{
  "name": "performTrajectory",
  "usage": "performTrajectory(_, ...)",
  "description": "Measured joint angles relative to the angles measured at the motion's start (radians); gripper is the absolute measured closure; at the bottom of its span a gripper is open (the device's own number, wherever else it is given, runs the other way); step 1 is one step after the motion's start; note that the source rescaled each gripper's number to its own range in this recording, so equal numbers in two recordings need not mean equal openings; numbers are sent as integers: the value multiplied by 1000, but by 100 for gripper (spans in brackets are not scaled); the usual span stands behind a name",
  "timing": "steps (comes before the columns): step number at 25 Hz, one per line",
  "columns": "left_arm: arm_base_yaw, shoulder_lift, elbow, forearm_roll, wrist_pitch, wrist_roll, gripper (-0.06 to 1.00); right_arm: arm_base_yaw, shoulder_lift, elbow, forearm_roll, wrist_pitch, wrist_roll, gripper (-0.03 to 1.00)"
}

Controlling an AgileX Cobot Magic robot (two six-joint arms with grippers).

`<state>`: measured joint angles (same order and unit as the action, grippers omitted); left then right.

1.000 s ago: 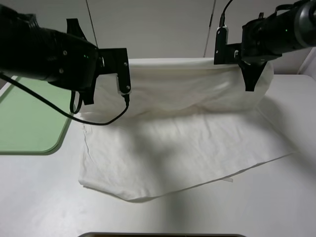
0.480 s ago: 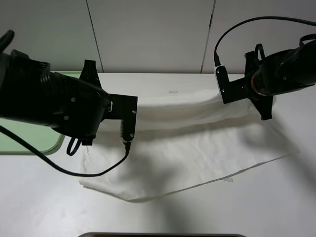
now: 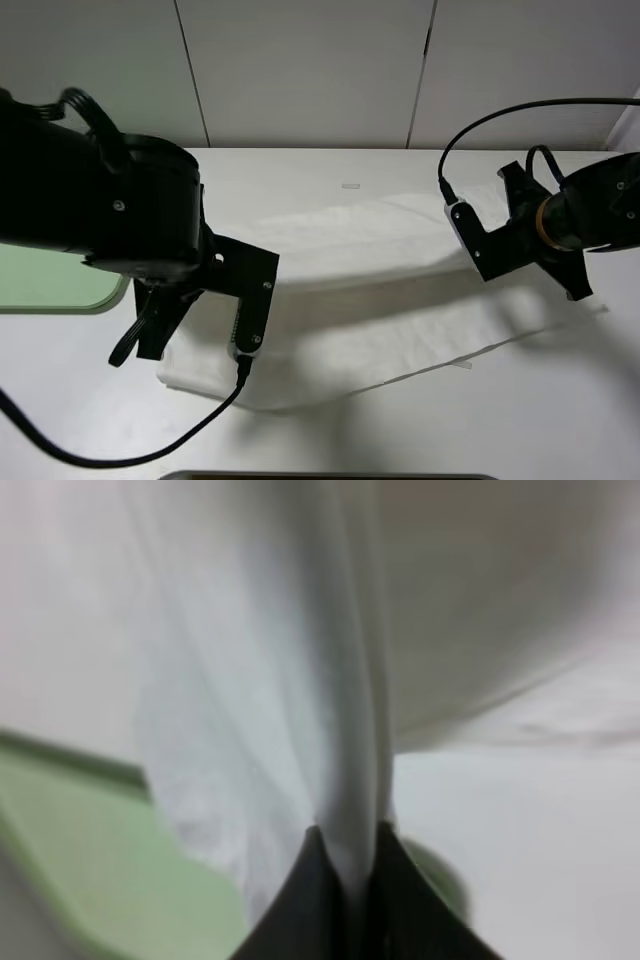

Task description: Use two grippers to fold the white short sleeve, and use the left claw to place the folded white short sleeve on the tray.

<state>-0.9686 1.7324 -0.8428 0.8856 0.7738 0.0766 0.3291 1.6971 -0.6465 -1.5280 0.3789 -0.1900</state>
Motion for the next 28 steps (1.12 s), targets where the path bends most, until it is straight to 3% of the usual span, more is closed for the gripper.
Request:
performTrajectory(4,0,-36,0,-131,-13,139,94,0,-26,61,7,-18,-66,97)
performTrajectory(5,0,-43,0,-231,-13,207,94,0,-30,71,13,-26,-75,97)
performTrajectory(7,0,-44,0,-318,-13,275,94,0,-31,86,57,-33,-85,97)
performTrajectory(10,0,-44,0,-400,-10,366,94,0,-31,96,92,-46,-107,95)
performTrajectory(11,0,-45,0,-532,18,509,90,0,-31,98,110,-50,-110,92)
performTrajectory(12,0,-45,0,-557,29,532,86,0,-31,98,110,-50,-110,92)
performTrajectory(16,0,-45,0,-624,71,582,59,0,-34,99,173,-57,-117,72)
performTrajectory(17,0,-45,0,-624,71,582,59,0,-38,99,198,-60,-117,62)
performTrajectory(18,0,-46,0,-648,77,602,46,0,-43,99,240,-64,-122,33)
performTrajectory(19,0,-46,0,-682,87,628,27,0,-43,99,268,-64,-124,12)
performTrajectory(20,0,-46,0,-686,87,630,25,0,-43,99,291,-53,-124,2)
performTrajectory(25,0,-57,-2,-699,94,634,8,0,-48,99,312,27,-124,-2)
performTrajectory(28,0,-94,-22,-627,99,574,6,-1,-106,100,320,64,-124,-3)
